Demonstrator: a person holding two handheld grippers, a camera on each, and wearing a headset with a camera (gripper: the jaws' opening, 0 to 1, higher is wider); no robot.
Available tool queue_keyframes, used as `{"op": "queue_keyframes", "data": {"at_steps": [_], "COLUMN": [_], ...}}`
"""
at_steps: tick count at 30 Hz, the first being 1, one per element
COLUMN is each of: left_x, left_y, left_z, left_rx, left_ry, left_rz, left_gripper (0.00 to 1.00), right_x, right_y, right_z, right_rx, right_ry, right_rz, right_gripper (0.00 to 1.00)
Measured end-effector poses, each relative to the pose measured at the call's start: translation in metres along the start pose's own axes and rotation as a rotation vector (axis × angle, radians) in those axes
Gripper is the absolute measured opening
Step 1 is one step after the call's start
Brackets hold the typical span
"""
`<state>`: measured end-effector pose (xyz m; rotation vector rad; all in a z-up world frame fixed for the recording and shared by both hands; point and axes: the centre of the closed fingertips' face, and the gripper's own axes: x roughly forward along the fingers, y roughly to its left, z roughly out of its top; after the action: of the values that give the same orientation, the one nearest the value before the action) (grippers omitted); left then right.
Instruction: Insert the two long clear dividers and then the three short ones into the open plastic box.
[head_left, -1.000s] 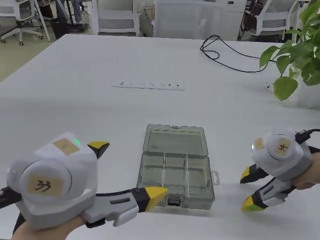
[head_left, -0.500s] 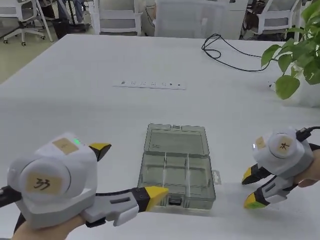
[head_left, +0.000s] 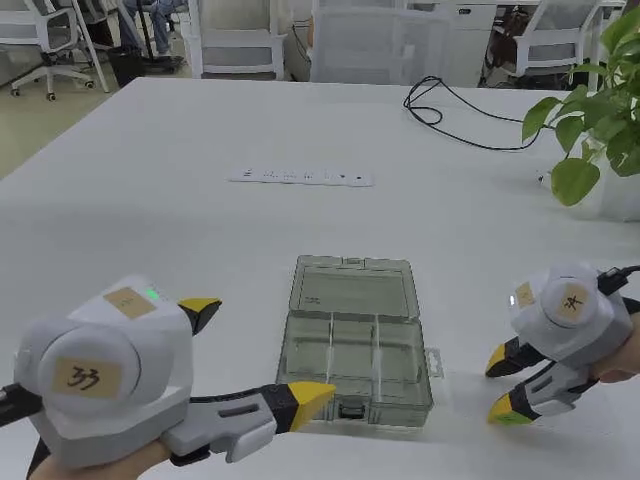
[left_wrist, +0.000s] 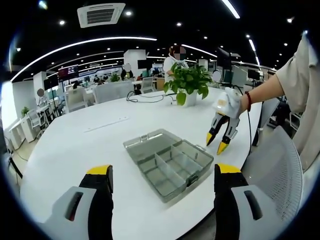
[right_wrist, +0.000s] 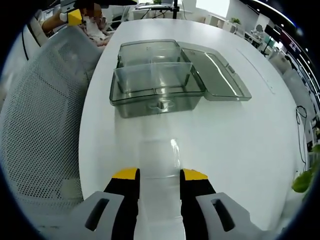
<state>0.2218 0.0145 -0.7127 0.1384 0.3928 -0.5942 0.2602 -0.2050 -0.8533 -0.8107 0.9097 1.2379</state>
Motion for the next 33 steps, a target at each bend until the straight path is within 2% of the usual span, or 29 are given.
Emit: {"op": "queue_keyframes", "data": {"at_steps": [9,13,15,17,22,27,33], "left_x": [-0.001,-0.001,0.000,0.001,0.002,0.003,0.005], "left_y": [0.003,0.003,0.004,0.003,0.000,-0.003,-0.013], "left_z": [0.004,0.005,0.006,0.007,0.012,0.016,0.021], "left_rx": [-0.048,-0.094,-0.121,-0.146,-0.183,-0.227,-0.264], "left_ry": [-0.020,-0.034,-0.045,-0.050,-0.073,-0.097,-0.117], "left_rz": [0.006,-0.004,-0.011,-0.020,-0.045,-0.081,-0.133], "left_gripper": [0.78,0.74,0.73,0.71,0.65,0.57,0.48], "right_x": [-0.011,-0.021,-0.027,-0.032,-0.049,-0.060,-0.067], "right_y": [-0.008,-0.012,-0.015,-0.020,-0.026,-0.017,-0.001], "right_z": [0.011,0.017,0.024,0.027,0.051,0.076,0.102], "right_rx": [0.016,0.013,0.006,-0.020,-0.050,-0.102,-0.145], "right_ry": [-0.058,-0.085,-0.114,-0.110,-0.182,-0.250,-0.306], "right_rz": [-0.076,-0.125,-0.154,-0.196,-0.275,-0.301,-0.307], "right_gripper": [0.32,0.32,0.32,0.32,0.32,0.32,0.32]}}
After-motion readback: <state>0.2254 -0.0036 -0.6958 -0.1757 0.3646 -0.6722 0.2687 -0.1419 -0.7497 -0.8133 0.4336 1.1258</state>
